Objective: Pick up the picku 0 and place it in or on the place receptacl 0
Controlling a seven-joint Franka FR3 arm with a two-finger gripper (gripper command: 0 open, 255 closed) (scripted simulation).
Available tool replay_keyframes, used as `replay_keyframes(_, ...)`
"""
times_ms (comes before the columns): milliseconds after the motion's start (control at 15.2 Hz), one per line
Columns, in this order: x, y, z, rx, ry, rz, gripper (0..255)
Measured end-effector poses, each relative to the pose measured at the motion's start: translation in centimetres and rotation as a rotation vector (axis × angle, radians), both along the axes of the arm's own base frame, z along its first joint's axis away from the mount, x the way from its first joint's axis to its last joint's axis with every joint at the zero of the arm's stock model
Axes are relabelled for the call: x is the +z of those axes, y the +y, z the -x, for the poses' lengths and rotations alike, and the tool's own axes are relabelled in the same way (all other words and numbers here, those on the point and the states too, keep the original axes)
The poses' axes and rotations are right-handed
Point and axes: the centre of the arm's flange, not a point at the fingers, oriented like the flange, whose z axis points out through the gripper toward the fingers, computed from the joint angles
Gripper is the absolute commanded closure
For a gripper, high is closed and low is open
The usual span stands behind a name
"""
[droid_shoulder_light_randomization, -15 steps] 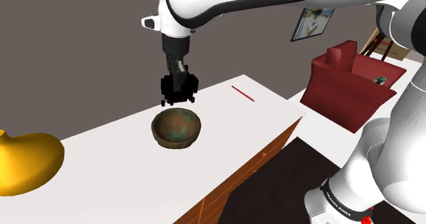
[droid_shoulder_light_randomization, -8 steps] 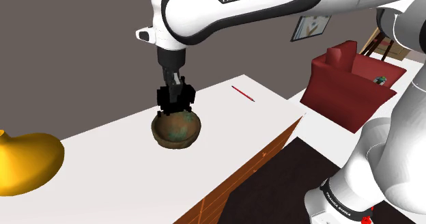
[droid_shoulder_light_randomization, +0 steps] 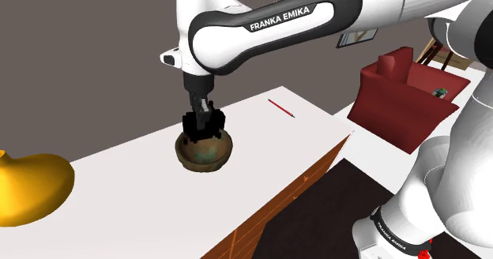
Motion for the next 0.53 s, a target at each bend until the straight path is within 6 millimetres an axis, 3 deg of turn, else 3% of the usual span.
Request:
replay_keyframes(198,-1.10,0.01,0.12,0.000,0.000,0.000,255)
replay_keyframes(528,-1.27,0.00,0.14,0.000,0.000,0.000,255)
